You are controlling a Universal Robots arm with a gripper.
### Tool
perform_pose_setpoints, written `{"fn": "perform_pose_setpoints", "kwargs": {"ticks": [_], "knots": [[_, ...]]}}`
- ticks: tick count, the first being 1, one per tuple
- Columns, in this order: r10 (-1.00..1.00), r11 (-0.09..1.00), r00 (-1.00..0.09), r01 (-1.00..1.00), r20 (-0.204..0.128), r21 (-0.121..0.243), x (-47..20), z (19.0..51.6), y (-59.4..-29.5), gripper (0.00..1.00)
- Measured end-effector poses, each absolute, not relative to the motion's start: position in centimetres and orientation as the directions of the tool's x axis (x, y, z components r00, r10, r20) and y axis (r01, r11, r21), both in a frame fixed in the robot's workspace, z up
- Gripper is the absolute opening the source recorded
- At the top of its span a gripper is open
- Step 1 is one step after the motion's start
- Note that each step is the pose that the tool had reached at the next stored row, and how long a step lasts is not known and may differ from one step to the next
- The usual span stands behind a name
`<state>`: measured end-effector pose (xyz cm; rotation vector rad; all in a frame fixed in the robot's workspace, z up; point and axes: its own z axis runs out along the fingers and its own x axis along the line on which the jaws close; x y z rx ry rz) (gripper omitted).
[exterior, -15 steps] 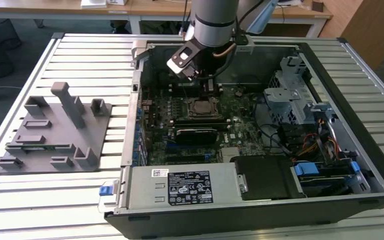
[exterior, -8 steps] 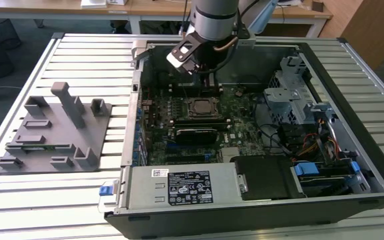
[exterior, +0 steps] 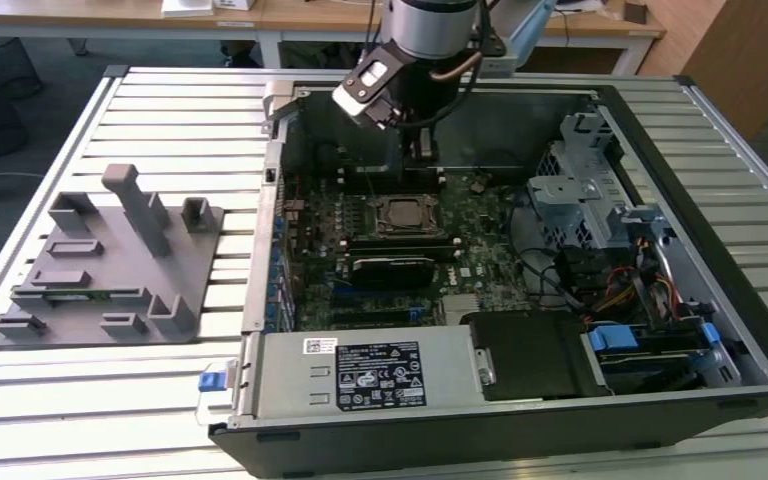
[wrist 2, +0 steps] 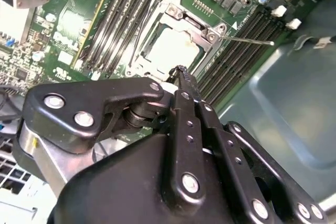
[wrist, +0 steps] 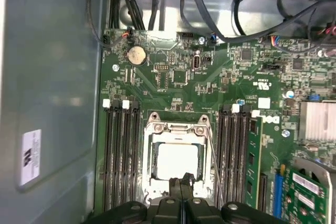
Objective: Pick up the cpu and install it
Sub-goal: 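Install the first cpu locking lever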
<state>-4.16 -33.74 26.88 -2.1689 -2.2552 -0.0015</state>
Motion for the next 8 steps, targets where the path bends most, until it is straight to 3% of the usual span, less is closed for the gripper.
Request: {"fn": "perform_pose_setpoints", "kwargs": {"ticks": [8], "knots": [[0.996,0.088,-0.088,0.996,0.008,-0.008,-4.16,27.75,-33.74,0.11]]}}
